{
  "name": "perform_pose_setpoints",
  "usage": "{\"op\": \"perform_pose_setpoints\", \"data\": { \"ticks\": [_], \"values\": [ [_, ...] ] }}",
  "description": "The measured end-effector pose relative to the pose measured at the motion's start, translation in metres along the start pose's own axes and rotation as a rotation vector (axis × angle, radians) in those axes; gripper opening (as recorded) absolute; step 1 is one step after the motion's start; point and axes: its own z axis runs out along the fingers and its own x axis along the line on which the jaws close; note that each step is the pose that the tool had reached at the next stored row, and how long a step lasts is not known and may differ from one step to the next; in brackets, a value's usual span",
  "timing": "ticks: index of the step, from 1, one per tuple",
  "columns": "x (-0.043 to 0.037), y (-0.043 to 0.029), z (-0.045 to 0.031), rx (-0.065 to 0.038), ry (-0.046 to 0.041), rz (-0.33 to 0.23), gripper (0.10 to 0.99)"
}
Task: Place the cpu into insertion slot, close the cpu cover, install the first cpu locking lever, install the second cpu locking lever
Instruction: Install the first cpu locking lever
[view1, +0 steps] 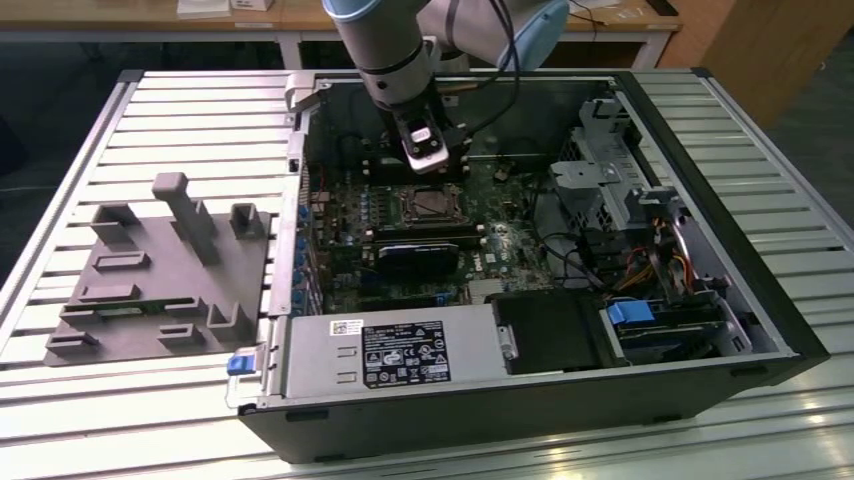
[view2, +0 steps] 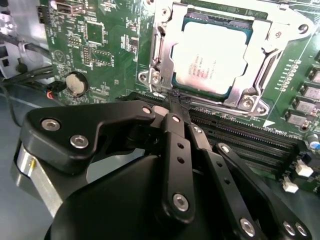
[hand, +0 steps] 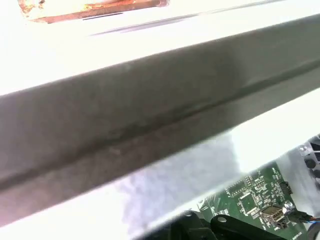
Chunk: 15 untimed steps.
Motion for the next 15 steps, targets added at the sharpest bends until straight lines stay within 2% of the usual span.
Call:
{"op": "perform_pose_setpoints", "data": {
  "ticks": [6,11,12,13,15],
  "values": [
    [-0.0029,0.0023,-0.0102,0.0,0.0,0.0,0.106],
    [-0.0031,0.0025,-0.0106,0.0,0.0001,0.0,0.106],
    [-0.0035,0.0027,-0.0104,0.001,0.0028,0.0,0.106],
    [-0.0042,0.0029,-0.0101,0.005,0.0105,0.001,0.106],
    [-0.0055,0.0034,-0.0094,0.016,0.0311,0.003,0.106]
  ]
}}
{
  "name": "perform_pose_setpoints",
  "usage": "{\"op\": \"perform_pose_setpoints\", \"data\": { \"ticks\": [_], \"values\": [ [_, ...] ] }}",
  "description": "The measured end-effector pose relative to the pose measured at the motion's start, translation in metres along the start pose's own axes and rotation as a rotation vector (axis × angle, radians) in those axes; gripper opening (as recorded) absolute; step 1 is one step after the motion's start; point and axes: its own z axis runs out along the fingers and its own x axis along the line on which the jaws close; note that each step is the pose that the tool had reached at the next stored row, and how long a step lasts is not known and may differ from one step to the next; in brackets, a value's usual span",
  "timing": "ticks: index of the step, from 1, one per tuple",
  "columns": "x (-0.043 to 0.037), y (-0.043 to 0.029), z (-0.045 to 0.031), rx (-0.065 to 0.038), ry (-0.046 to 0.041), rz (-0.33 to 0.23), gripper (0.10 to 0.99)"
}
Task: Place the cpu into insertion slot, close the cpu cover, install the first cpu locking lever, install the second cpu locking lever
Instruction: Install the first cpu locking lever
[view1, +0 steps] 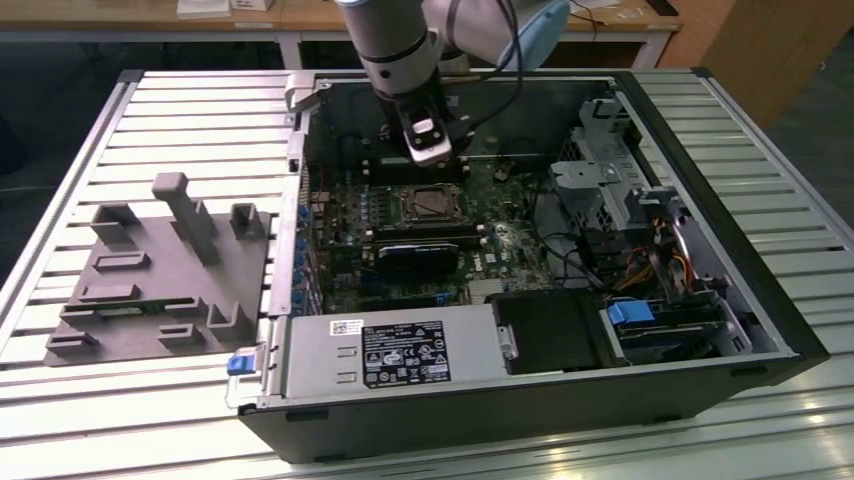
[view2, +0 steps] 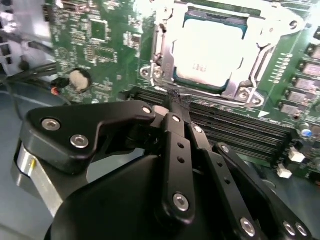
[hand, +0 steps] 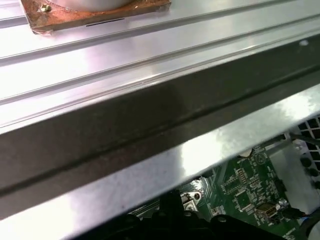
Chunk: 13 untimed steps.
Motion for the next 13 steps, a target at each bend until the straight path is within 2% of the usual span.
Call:
{"op": "perform_pose_setpoints", "data": {
  "ticks": [4,7,8,13],
  "values": [
    [-0.0026,0.001,0.0012,0.024,0.042,0.004,0.106],
    [-0.0047,0.0018,0.0022,0.038,0.0629,0.006,0.106],
    [-0.0055,0.002,0.0024,0.04,0.0652,0.007,0.106],
    [-0.0077,-0.0017,0.0022,0.041,0.0652,0.008,0.106]
  ]
}}
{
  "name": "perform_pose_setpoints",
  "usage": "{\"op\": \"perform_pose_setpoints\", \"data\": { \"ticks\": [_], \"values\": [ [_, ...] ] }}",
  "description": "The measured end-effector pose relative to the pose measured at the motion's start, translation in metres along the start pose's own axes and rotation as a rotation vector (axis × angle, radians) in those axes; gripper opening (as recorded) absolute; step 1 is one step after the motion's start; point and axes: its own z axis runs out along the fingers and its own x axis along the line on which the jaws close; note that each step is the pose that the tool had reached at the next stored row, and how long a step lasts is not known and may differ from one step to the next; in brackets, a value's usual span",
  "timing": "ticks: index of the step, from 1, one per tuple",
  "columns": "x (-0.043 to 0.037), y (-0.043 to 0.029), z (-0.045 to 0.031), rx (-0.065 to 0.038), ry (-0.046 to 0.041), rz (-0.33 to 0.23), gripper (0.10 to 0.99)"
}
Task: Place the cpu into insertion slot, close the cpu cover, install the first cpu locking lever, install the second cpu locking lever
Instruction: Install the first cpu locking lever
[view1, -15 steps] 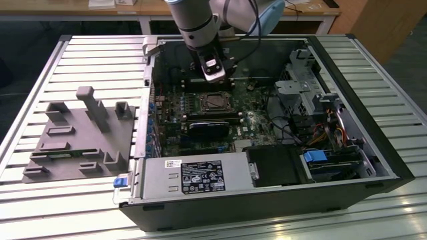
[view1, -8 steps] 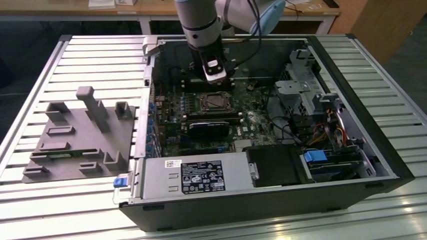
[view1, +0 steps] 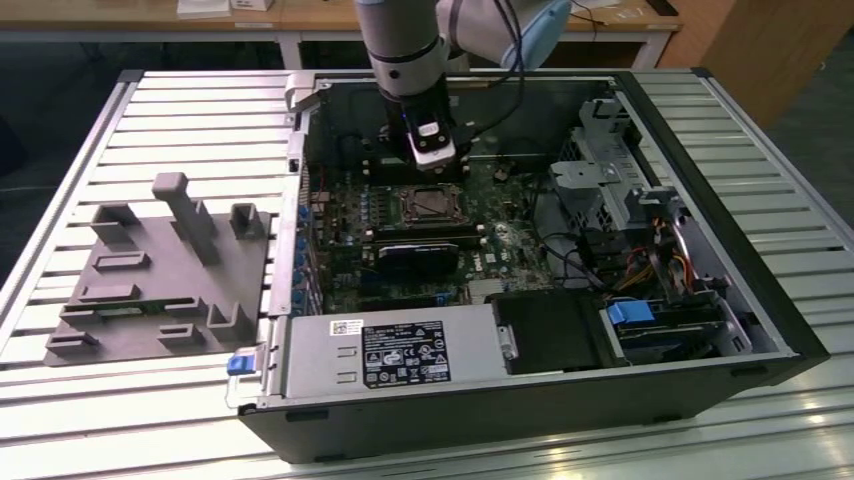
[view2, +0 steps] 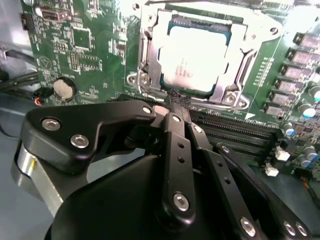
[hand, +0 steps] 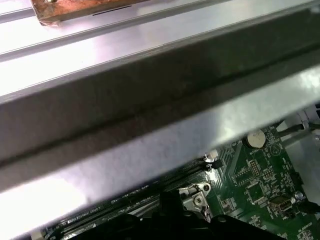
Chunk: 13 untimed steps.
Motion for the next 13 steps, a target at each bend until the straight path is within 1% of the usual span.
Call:
{"op": "perform_pose_setpoints", "data": {
  "ticks": [2,3,4,5,9,10,11,13],
  "values": [
    [-0.0011,-0.0021,-0.0001,0.001,0.0014,0.0,0.106],
    [-0.0019,-0.0028,-0.0001,0.002,0.0052,0.0,0.106],
    [-0.0029,-0.0033,0.0002,0.005,0.0116,0.001,0.106],
    [-0.0038,-0.0036,0.0005,0.009,0.0197,0.002,0.106],
    [-0.0079,-0.0045,0.0015,0.028,0.0608,0.005,0.106],
    [-0.0087,-0.005,0.0016,0.032,0.068,0.006,0.106],
    [-0.0092,-0.0056,0.0015,0.033,0.0699,0.006,0.106],
    [-0.01,-0.0072,0.0015,0.034,0.0705,0.006,0.106]
  ]
}}
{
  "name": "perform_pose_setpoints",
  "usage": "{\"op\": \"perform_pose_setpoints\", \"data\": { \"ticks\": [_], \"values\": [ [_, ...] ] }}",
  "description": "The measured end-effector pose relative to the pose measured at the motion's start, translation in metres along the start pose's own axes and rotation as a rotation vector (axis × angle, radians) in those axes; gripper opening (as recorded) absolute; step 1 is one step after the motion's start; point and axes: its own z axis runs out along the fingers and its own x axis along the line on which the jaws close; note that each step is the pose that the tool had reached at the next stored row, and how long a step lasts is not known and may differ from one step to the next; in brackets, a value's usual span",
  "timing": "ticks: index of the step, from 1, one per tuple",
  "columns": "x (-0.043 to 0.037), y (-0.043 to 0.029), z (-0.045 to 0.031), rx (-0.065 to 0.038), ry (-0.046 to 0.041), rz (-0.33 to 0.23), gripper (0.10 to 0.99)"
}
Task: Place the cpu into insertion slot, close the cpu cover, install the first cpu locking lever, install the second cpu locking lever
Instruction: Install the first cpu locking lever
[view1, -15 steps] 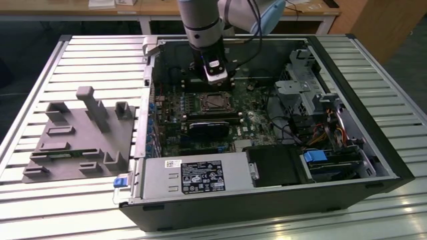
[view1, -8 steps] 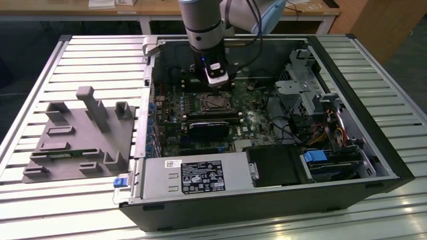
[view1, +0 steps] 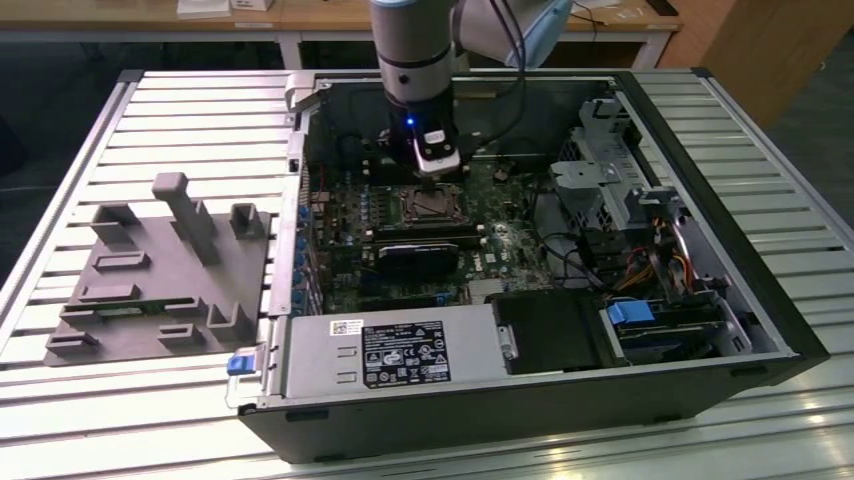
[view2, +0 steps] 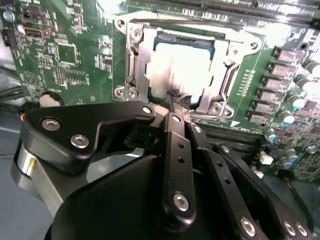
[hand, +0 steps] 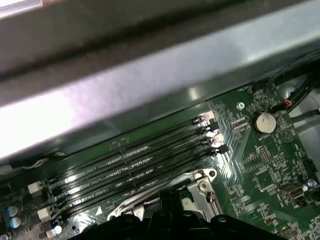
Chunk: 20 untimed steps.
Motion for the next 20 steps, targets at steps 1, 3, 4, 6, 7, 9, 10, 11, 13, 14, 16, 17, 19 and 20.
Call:
{"op": "perform_pose_setpoints", "data": {
  "ticks": [1,3,4,6,7,9,10,11,13,14,16,17,19,20],
  "values": [
    [-0.0004,-0.0009,-0.0001,0.001,0.0001,0.0,0.106],
    [-0.0012,-0.0027,-0.0002,0.002,-0.0003,0.0,0.106],
    [-0.0016,-0.0036,-0.0003,0.002,-0.0006,0.0,0.106],
    [-0.0025,-0.0054,-0.0005,0.004,-0.0012,-0.001,0.106],
    [-0.0029,-0.0065,-0.0006,0.004,-0.0014,-0.001,0.106],
    [-0.004,-0.0089,-0.0008,0.005,-0.0018,-0.001,0.106],
    [-0.0046,-0.0102,-0.0008,0.006,-0.0021,-0.001,0.106],
    [-0.0052,-0.0116,-0.001,0.006,-0.0024,-0.001,0.106],
    [-0.0064,-0.0143,-0.0012,0.008,-0.0028,-0.001,0.106],
    [-0.007,-0.0156,-0.0013,0.008,-0.003,-0.001,0.106],
    [-0.008,-0.018,-0.0015,0.009,-0.0036,-0.001,0.106],
    [-0.0085,-0.019,-0.0016,0.01,-0.0039,-0.002,0.106],
    [-0.0091,-0.0205,-0.0017,0.012,-0.0047,-0.002,0.106],
    [-0.0092,-0.0208,-0.0017,0.013,-0.0053,-0.002,0.106]
  ]
}}
